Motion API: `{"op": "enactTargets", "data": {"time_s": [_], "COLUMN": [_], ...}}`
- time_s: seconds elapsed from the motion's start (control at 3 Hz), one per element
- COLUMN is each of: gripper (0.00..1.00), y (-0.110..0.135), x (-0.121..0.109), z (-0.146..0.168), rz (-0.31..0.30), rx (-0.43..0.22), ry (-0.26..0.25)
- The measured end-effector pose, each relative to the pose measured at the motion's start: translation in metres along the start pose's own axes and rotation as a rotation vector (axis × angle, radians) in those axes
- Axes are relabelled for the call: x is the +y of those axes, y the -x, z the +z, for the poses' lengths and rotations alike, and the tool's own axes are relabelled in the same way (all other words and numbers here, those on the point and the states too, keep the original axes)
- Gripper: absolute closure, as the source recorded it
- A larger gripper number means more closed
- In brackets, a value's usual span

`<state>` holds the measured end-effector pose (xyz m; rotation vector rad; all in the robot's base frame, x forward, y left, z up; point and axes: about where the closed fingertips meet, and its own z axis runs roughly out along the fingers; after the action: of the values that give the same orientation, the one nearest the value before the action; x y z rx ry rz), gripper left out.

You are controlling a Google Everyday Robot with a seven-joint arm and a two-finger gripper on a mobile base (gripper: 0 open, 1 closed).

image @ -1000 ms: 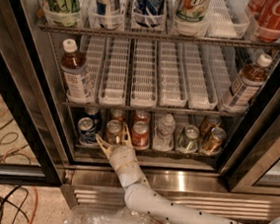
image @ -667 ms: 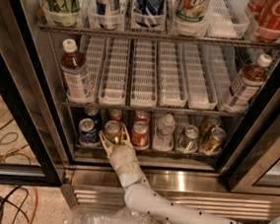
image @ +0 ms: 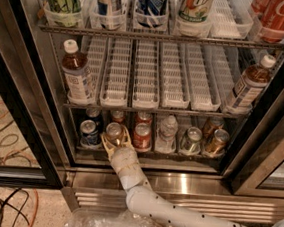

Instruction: Pick orange can from bottom shelf of fridge

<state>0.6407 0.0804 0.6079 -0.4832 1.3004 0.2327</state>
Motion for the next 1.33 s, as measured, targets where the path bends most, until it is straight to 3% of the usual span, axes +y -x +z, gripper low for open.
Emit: {"op": "enactTargets", "data": {"time_s": [0.67, 1.0, 1.33], "gripper": [1.00, 1.00, 1.00], "y": [0.032, 0.053, 0.063], "x": [0.002, 0.005, 0.008], "z": [-0.006, -0.008, -0.016], "rz": [0.064, 0.069, 0.052], "rx": [-0.078, -0.116, -0.113], "ry": [-0.023, -0.017, 0.004]}}
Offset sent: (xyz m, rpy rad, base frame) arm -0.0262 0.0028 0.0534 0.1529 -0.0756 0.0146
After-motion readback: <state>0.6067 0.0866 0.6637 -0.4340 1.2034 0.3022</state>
